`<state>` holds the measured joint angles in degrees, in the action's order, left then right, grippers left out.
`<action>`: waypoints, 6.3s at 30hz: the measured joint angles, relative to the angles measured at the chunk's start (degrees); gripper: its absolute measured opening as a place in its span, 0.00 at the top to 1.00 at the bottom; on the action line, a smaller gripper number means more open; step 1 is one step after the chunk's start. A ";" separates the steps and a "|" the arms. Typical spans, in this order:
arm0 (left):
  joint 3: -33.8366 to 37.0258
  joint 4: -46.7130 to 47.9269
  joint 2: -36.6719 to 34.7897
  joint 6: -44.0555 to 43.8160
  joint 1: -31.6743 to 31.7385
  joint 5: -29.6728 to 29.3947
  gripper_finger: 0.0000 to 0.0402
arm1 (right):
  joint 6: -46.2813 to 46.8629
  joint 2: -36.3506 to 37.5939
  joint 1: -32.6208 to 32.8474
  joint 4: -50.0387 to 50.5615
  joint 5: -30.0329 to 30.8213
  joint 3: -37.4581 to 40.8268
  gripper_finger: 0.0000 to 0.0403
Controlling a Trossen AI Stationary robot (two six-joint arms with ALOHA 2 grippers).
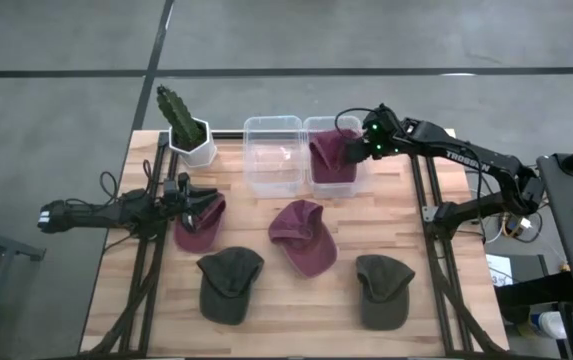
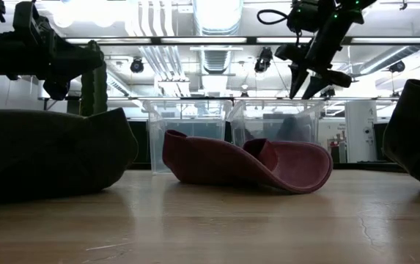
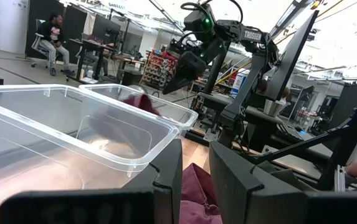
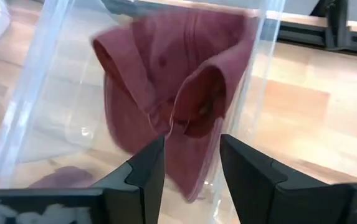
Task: Pick & Place hat
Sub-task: Put the right red cap into the right transparent bin
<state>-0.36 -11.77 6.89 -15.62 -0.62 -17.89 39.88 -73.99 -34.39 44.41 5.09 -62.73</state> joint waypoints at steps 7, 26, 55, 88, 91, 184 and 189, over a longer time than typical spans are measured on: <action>0.00 -0.02 0.00 -0.02 0.01 0.00 0.82 | -3.31 0.10 0.09 0.39 0.89 -2.21 0.67; 0.00 -0.15 -0.01 -2.08 0.00 0.00 0.82 | -14.92 10.28 6.35 2.27 0.52 -3.57 0.68; 0.00 -0.15 0.00 -4.65 0.00 -0.65 0.82 | -10.86 31.79 34.01 -26.65 0.40 22.02 0.73; 0.00 2.69 0.11 -5.76 0.00 -1.70 0.82 | 5.78 11.73 51.39 -33.81 -2.67 22.65 0.82; 0.00 3.97 0.11 -6.06 0.00 -1.70 0.82 | 6.83 9.51 51.36 -33.77 -2.59 22.66 0.83; 0.00 7.76 0.39 -9.04 0.00 -1.69 0.82 | 14.86 -21.65 43.01 -37.24 -1.08 17.08 0.49; 0.00 7.78 0.39 -9.07 0.00 -1.68 0.82 | 15.52 -21.71 43.01 -37.27 -1.05 17.08 0.66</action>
<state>-0.36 -3.99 7.29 -24.69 -0.62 -19.57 55.40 -95.70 8.62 7.14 4.03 -45.65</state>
